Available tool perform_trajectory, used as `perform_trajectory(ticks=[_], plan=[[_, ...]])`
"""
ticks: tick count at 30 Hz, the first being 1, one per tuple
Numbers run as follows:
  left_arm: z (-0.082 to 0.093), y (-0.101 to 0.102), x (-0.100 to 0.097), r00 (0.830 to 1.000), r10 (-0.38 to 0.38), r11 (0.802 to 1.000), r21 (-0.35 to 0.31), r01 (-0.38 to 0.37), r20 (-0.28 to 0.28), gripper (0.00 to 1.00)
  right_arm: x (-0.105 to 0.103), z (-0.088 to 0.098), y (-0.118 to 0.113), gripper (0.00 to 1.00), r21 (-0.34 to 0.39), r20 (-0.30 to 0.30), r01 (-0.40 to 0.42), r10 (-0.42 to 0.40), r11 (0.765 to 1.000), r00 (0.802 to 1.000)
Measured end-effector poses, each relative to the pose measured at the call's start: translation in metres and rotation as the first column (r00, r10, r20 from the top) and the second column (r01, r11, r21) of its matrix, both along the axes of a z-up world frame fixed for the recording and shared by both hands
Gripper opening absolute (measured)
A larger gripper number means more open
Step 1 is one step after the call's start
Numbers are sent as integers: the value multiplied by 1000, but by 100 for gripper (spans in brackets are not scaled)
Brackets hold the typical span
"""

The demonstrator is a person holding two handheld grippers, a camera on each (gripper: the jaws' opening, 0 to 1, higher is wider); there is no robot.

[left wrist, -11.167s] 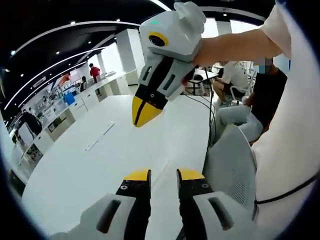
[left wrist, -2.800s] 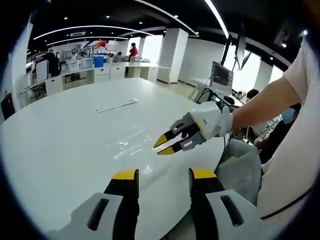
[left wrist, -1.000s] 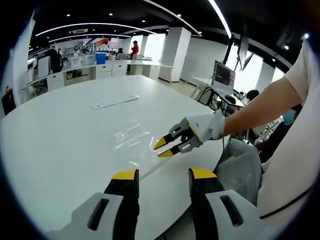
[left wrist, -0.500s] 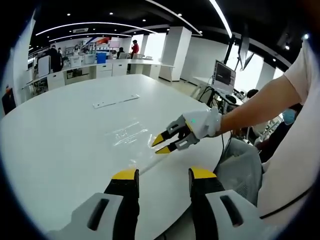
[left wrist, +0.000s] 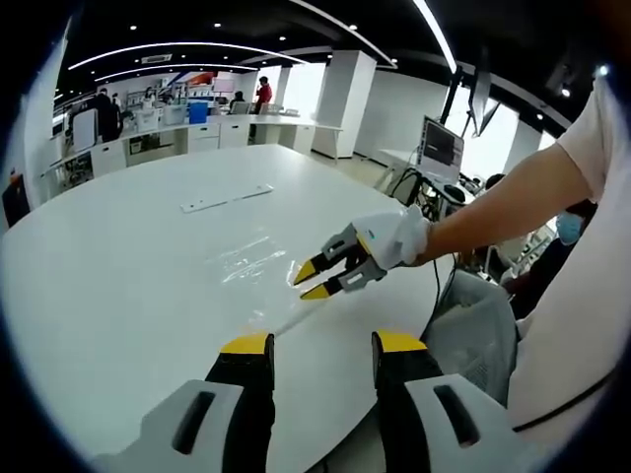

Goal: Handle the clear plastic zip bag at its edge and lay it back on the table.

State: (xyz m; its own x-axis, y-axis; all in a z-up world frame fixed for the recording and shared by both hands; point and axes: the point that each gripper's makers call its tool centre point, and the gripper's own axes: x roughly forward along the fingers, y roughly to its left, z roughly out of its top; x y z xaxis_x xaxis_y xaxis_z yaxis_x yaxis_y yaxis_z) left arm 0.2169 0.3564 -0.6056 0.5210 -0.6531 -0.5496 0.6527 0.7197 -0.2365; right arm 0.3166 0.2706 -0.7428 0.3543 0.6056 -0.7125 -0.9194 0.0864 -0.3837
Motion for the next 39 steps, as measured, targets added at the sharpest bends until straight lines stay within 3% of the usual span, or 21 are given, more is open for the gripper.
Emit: perform_trajectory(ticks=[39], plan=[[-3, 1, 0, 1000, 2, 1000, -1, -2, -5, 37, -1, -9, 2, 10, -16, -44, 5, -5, 1000, 999]])
